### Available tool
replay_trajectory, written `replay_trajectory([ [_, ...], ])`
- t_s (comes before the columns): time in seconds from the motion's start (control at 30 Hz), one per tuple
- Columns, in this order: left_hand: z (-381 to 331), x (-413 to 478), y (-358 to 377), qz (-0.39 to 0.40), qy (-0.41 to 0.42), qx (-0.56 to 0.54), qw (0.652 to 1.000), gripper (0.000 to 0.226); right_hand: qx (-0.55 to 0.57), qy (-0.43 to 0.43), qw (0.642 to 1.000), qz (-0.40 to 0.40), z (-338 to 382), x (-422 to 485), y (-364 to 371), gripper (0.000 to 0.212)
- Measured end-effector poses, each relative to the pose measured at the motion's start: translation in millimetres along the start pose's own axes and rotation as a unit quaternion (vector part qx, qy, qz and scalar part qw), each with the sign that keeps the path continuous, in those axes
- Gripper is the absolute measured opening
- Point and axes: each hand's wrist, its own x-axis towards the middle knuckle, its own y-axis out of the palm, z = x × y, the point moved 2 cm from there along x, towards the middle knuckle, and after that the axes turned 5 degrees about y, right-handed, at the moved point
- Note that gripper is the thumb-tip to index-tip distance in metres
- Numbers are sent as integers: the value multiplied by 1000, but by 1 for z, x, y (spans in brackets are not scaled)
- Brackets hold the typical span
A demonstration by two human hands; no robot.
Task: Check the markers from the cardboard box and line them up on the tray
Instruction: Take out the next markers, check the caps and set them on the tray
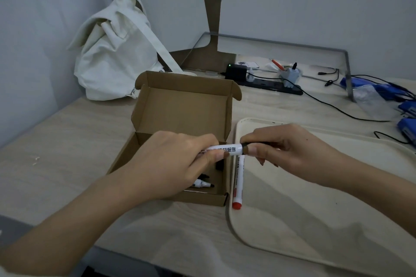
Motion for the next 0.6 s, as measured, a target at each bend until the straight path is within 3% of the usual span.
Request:
replay_trajectory([
  [0.17,2,2,9,58,-70,-162,983,27,-81,16,995,48,1,0,-8,9],
  [0.33,5,4,3,23,-66,-253,965,30,-166,-4,986,11,4,-4,-18,13],
  [0.47,1,3,2,19,-60,-213,975,30,-182,-18,983,14,5,-9,-17,5],
  [0.6,-11,1,-3,-29,12,-61,998,33,-79,12,997,9,8,-13,-17,24],
])
